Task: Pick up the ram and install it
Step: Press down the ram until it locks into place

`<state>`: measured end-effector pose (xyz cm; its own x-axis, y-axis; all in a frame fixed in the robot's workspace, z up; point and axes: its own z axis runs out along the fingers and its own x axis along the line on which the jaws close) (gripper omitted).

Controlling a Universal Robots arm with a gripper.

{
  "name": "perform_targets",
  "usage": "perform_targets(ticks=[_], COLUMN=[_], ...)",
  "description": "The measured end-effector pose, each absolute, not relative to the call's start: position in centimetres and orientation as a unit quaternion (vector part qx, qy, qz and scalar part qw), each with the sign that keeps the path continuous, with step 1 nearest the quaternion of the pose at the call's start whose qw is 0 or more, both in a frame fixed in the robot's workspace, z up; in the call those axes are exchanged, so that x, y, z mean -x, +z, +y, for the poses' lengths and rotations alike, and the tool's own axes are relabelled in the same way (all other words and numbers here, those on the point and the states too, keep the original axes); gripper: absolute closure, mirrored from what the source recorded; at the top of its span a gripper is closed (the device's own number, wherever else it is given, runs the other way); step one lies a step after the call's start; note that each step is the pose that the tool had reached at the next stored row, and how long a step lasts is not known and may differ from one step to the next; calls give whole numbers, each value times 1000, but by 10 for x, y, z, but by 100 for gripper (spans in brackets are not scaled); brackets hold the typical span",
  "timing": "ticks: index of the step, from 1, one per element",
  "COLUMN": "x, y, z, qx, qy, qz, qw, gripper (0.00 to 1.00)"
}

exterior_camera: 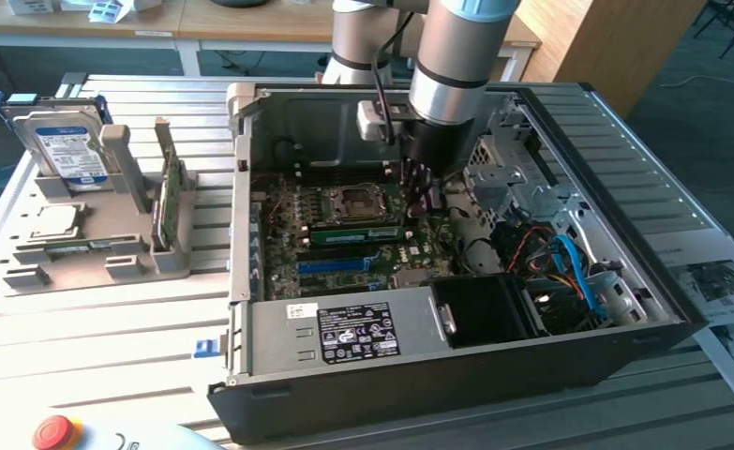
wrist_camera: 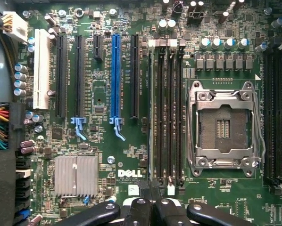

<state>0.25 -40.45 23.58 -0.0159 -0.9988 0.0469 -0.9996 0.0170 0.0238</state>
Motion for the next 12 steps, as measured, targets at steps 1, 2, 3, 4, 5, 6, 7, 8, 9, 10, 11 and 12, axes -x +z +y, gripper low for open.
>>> perform_targets(ticks=[1, 2, 3, 4, 5, 6, 7, 8, 9, 10, 11, 12], x=[-2, -2, -2, -2, -2, -2, -1, -1, -1, -1, -1, -1], y=[236, 235, 235, 235, 235, 235, 235, 235, 235, 235, 235, 235], z=[-403, -402, -401, -400, -399, -399, -399, -399, -399, -399, -399, -399], qx=[-701, -701, -701, -701, -701, -701, -701, -701, -701, -701, -701, -701], qy=[8, 8, 8, 8, 8, 8, 8, 8, 8, 8, 8, 8], qz=[-713, -713, -713, -713, -713, -713, -713, -713, -713, -713, -713, -713], qw=[25, 25, 25, 25, 25, 25, 25, 25, 26, 25, 25, 25], gripper=[90, 90, 90, 90, 90, 90, 90, 90, 90, 90, 90, 90])
